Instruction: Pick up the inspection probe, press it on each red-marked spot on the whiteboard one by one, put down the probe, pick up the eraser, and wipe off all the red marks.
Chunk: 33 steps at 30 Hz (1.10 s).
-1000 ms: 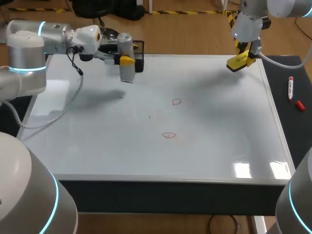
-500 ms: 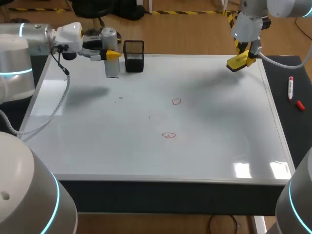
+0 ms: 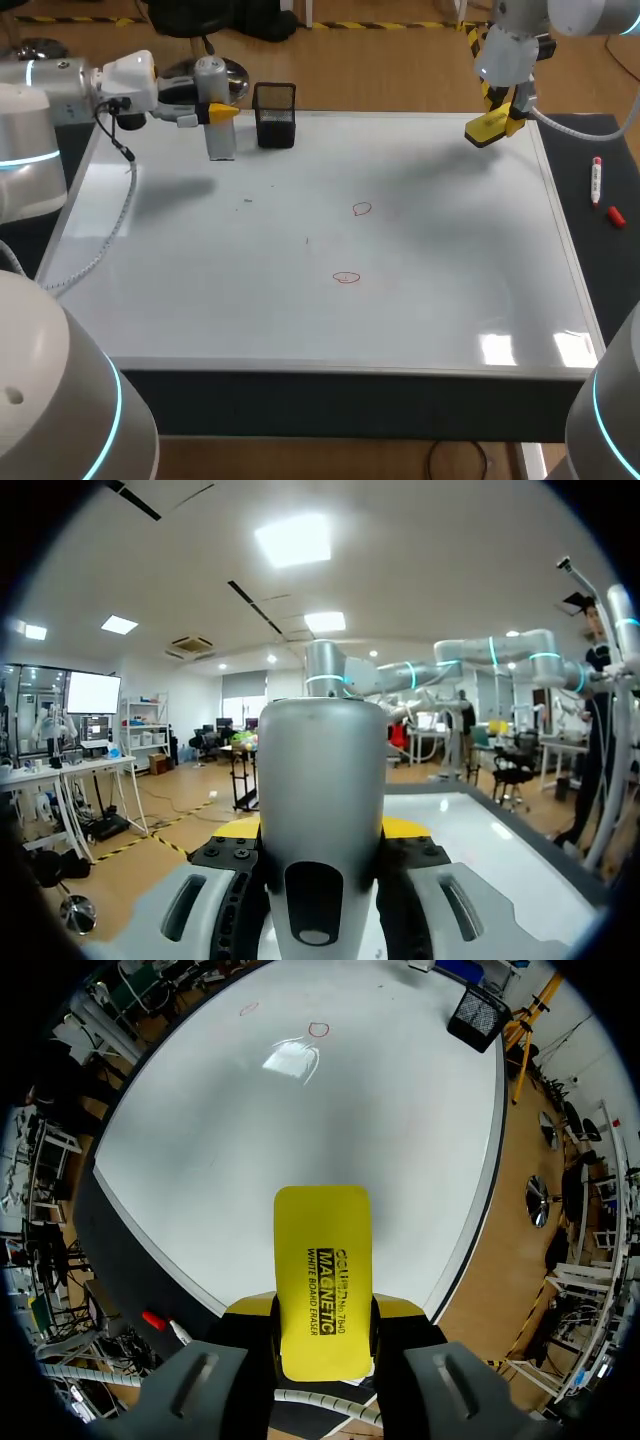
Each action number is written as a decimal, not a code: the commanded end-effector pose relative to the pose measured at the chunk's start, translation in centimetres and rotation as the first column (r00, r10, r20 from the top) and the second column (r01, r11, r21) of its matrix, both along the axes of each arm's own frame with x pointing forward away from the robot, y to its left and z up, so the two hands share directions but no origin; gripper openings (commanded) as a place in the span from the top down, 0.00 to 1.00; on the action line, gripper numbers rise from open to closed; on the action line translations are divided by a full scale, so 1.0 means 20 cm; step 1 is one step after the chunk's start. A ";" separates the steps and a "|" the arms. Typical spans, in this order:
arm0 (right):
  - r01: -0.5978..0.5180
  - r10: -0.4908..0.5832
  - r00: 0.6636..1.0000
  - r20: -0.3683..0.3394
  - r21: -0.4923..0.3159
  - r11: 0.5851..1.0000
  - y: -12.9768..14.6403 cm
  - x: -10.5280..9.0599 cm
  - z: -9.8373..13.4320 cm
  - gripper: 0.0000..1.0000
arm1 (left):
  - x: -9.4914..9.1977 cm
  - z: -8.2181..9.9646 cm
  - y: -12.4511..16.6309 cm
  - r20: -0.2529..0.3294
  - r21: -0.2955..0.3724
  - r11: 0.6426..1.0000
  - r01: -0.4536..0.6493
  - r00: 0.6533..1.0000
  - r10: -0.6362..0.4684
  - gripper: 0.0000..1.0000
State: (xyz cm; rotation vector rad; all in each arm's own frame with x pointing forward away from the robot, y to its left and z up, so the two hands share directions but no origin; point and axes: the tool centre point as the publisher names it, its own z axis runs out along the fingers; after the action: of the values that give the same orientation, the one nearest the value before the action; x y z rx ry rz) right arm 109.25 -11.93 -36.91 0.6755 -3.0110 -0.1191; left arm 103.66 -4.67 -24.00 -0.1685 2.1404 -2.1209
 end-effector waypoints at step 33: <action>-0.102 0.103 0.994 -0.027 0.028 0.994 0.15 -0.11 -0.03 1.00 | -0.03 0.01 0.03 0.004 -0.006 1.000 -0.030 1.000 0.030 1.00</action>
State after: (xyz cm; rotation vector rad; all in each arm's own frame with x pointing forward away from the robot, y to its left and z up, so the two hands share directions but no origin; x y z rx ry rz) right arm 107.55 -9.31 -37.34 0.7998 -2.9471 -0.1729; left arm 103.23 -3.97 -23.91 -0.1937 2.1190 -2.1143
